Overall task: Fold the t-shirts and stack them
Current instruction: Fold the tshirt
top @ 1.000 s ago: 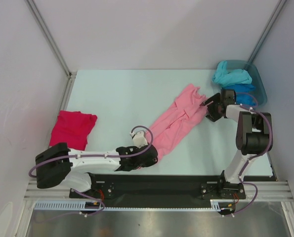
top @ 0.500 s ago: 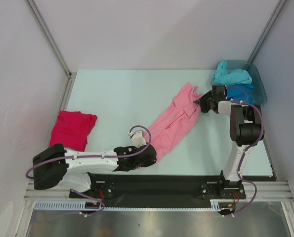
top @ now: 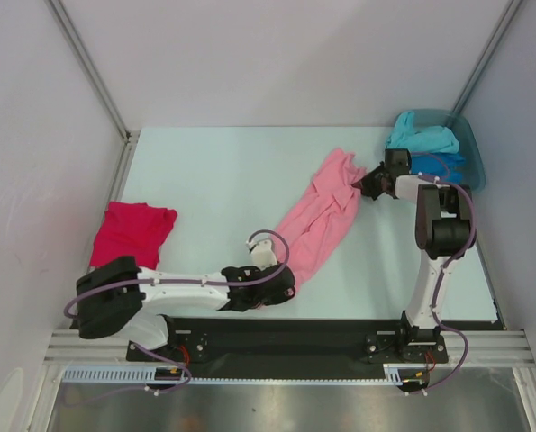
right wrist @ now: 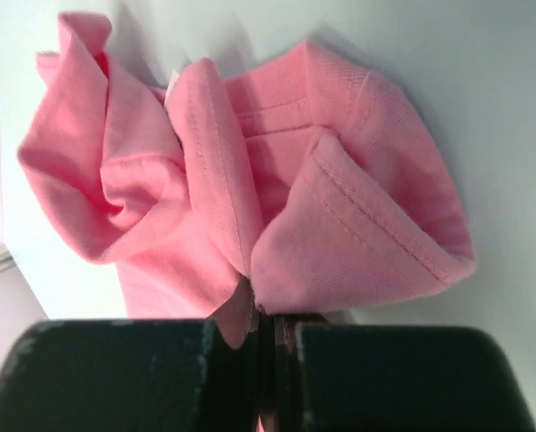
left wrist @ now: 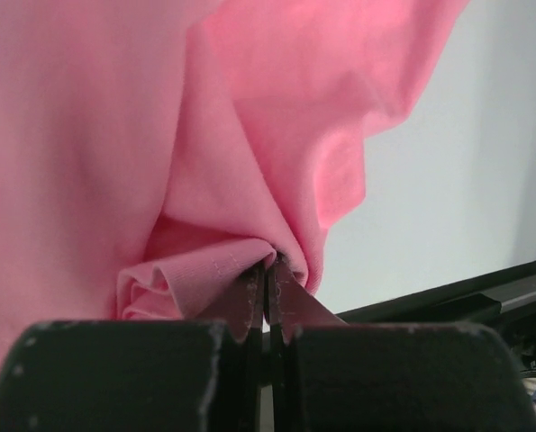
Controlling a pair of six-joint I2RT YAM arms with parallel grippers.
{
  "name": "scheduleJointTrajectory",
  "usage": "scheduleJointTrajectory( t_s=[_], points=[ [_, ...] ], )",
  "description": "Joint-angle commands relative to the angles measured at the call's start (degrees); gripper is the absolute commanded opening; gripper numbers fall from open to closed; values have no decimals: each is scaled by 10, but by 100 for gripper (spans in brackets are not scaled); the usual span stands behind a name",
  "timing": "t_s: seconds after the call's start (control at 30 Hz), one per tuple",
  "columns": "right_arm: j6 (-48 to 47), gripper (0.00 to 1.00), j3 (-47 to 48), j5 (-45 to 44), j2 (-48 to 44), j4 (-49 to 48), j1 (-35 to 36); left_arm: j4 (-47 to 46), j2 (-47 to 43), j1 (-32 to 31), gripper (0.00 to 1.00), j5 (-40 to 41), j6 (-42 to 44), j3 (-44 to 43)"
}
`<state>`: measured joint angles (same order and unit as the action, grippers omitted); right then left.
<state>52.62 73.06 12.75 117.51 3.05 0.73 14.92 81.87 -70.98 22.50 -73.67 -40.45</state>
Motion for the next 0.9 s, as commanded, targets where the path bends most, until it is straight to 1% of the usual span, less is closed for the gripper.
scheduleJointTrajectory(
  t_s=[0.0, 0.03, 0.07, 0.1, 0.13, 0.17, 0.27, 0.3, 0.4, 0.5, 0.6, 0.63, 0.73, 0.87],
  points=[
    [-19, 0, 86, 73, 54, 41, 22, -60, 55, -17, 0, -20, 45, -63],
    [-25, 0, 104, 81, 63, 47, 31, -66, 67, -20, 0, -32, 58, -87],
    [-34, 0, 149, 85, 75, 64, 36, -70, 79, -21, 0, -37, 65, -98],
    [-38, 0, 171, 93, 96, 75, 40, -74, 104, -25, 0, -43, 70, -110],
    [-41, 0, 193, 98, 109, 92, 44, -80, 113, -28, 0, -54, 82, -128],
    [-43, 0, 235, 106, 119, 96, 47, -82, 123, -29, 0, -58, 86, -138],
    [-51, 0, 304, 113, 160, 139, 57, -84, 152, -36, 0, -73, 106, -173],
    [-56, 0, 349, 115, 171, 153, 59, -83, 156, -41, 0, -75, 110, -181],
    [-58, 0, 400, 111, 198, 184, 68, -79, 174, -43, 0, -80, 119, -205],
    [-55, 0, 428, 115, 217, 199, 76, -80, 183, -44, 0, -84, 121, -215],
    [-59, 0, 486, 118, 252, 224, 87, -80, 196, -44, 0, -91, 122, -224],
    [-61, 0, 528, 119, 262, 242, 90, -79, 199, -44, 0, -91, 123, -229],
    [-61, 0, 581, 119, 301, 266, 96, -81, 208, -44, 0, -91, 122, -236],
    [-39, 0, 652, 132, 338, 264, 96, -81, 235, -43, 1, -95, 128, -269]
  ],
)
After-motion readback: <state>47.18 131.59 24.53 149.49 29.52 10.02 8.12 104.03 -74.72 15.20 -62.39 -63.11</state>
